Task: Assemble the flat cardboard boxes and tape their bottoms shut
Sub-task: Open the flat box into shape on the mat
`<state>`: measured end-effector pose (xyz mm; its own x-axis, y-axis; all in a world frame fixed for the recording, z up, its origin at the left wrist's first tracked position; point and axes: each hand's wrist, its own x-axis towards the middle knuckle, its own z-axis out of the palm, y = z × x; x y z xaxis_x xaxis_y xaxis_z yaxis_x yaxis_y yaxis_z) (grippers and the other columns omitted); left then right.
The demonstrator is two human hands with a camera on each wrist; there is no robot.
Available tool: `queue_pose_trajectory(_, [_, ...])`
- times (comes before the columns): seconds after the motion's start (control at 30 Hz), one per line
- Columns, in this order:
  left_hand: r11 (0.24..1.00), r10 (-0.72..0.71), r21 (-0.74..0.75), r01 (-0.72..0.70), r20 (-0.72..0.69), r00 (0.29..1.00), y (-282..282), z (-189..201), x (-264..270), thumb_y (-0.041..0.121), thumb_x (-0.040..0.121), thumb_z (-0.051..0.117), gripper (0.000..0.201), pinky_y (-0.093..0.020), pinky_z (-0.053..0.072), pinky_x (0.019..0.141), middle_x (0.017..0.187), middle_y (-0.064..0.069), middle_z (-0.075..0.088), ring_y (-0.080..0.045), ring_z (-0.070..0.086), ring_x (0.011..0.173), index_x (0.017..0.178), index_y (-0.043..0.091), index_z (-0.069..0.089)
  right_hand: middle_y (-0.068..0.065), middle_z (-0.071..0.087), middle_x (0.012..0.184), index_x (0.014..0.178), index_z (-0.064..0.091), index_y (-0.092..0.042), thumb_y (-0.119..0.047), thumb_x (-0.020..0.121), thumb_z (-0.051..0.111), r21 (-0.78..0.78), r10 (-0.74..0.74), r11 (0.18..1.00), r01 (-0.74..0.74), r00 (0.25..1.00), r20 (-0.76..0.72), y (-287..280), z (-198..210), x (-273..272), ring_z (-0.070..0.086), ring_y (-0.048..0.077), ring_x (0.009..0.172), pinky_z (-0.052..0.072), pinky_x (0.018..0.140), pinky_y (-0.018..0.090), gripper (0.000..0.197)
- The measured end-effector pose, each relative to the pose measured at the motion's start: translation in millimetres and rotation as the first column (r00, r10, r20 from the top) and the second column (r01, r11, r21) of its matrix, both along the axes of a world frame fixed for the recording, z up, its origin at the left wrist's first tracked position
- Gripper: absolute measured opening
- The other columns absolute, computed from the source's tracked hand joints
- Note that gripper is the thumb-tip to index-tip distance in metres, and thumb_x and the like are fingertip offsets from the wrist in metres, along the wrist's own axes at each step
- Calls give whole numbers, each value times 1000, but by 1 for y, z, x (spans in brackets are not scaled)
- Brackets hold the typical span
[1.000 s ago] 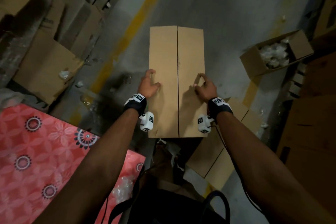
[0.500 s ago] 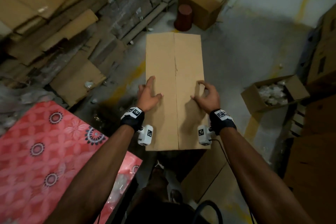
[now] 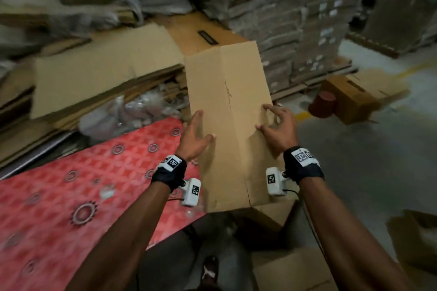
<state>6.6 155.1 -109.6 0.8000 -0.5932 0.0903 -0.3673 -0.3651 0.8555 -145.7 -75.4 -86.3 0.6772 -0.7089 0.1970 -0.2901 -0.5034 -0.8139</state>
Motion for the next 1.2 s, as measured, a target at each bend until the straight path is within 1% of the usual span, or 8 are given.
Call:
queue_pose_trajectory(0.23, [971,224,-80,-224,-3,974,135,45,12,21,92,75,83,-41,29,123,162,-8,35,-22,33,149,161,17,29,-11,50,118,125,67,-44,-40,71,87,-52,212,977,-208,974,80,101,38,66,57,24,119,48,106,48,58])
queue_pose_trajectory(0.47, [900,434,-45,-433,8,901,276,44,41,36,79,81,83,-36,39,117,146,-10,50,-21,50,133,153,27,44,-8,54,133,123,63,-48,-40,69,85,25,394,917,-398,914,96,227,26,124,51,19,127,48,108,48,58])
queue_pose_trajectory(0.53, [882,472,-11,-472,18,881,318,35,50,45,74,78,78,-36,42,113,142,-7,53,-21,52,130,145,33,49,-6,52,137,119,60,-55,-35,69,86,108,447,886,-451,893,61,265,17,138,53,20,125,52,101,45,60])
queue_pose_trajectory(0.63, [874,485,13,-485,-30,874,376,21,59,29,77,82,72,-38,41,113,145,1,51,-19,50,132,141,30,51,-6,57,124,122,64,-41,-24,68,89,110,541,837,-536,841,-21,314,3,160,58,14,105,53,85,30,61])
queue_pose_trajectory(0.77, [882,465,124,-454,-80,882,439,-7,73,14,77,86,80,-31,34,110,150,1,46,-15,41,135,147,22,49,0,64,122,126,65,-28,-28,51,83,91,617,786,-611,773,-145,372,-23,184,64,25,103,55,78,29,78])
queue_pose_trajectory(0.87, [890,414,247,-383,-87,906,467,-38,91,14,78,85,83,-25,31,108,155,-7,44,-23,40,143,150,13,45,9,66,125,135,63,-23,-11,59,88,159,635,770,-618,716,-290,402,-51,195,66,29,104,59,78,32,81])
queue_pose_trajectory(1.0, [879,307,413,-238,-110,945,491,-73,111,29,87,80,91,-39,24,123,164,-13,28,-32,24,152,160,13,29,5,62,139,140,62,-26,-24,61,97,202,605,794,-573,715,-349,417,-89,201,64,24,118,51,99,28,86])
queue_pose_trajectory(1.2, [893,228,425,-146,-147,962,495,-82,152,50,81,75,105,-49,16,127,170,-13,12,-29,9,157,164,23,17,11,61,141,144,59,-23,-27,64,98,190,560,827,-530,739,-375,418,-89,230,58,31,129,47,110,36,89])
